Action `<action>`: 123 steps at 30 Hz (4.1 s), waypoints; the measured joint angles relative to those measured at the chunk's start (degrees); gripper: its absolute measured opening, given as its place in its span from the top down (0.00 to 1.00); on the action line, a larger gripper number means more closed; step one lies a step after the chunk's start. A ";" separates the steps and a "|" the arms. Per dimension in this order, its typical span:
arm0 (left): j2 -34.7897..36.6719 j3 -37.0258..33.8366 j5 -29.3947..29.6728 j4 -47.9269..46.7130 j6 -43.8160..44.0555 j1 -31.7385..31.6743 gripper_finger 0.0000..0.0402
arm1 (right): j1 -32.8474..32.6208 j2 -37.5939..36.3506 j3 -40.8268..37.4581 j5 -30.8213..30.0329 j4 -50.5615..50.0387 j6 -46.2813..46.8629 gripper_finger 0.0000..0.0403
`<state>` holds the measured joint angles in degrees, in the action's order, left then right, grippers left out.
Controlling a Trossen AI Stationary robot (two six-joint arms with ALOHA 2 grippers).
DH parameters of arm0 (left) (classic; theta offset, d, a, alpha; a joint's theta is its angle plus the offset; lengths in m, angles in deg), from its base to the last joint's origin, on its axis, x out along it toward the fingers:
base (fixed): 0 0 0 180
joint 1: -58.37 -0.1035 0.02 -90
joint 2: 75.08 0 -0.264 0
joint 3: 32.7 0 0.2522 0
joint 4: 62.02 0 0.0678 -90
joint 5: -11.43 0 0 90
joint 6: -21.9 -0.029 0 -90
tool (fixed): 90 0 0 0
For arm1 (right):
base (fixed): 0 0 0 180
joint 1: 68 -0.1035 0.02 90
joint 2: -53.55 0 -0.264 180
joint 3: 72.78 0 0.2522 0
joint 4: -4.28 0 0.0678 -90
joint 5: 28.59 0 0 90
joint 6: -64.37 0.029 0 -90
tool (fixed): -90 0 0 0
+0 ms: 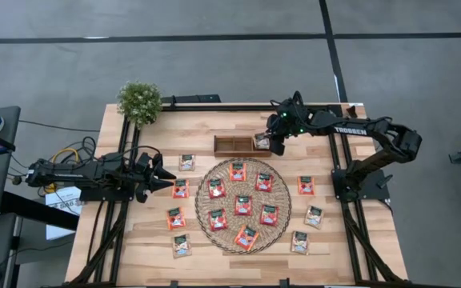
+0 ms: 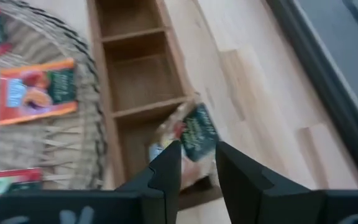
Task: Pick & Place Tea
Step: Put the brown tea bag into the right section of the wooden organizer
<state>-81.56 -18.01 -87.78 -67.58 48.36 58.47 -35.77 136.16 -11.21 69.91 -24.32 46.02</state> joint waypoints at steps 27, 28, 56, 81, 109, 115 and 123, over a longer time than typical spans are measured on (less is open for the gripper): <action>0.00 0.00 -0.01 0.00 -0.02 -0.01 0.68 | -2.10 6.69 0.55 -1.25 1.12 -0.14 0.77; 0.02 0.02 0.00 0.02 -0.02 0.00 0.68 | -2.10 6.69 0.55 -1.23 1.19 -0.14 0.77; 0.00 0.00 0.00 0.00 -0.04 -0.02 0.68 | -0.20 6.64 0.57 3.68 1.19 -0.11 0.77; 0.00 0.00 0.00 0.02 -0.07 0.00 0.68 | -0.70 6.64 0.59 3.56 1.21 1.85 1.00; 0.02 0.00 0.04 0.02 -6.10 -0.02 0.68 | -5.90 1.05 -0.09 -5.73 0.29 6.34 1.00; 0.02 0.00 0.04 0.02 -6.07 -0.01 0.68 | -7.46 1.05 -0.09 -8.83 0.06 6.38 1.00; 0.02 0.00 0.04 0.02 -6.05 -0.01 0.68 | -6.96 1.05 -0.11 -8.84 -3.02 9.07 0.98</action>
<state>-81.54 -18.01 -87.74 -67.55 42.31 58.46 -42.73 137.21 -11.31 61.07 -27.34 55.10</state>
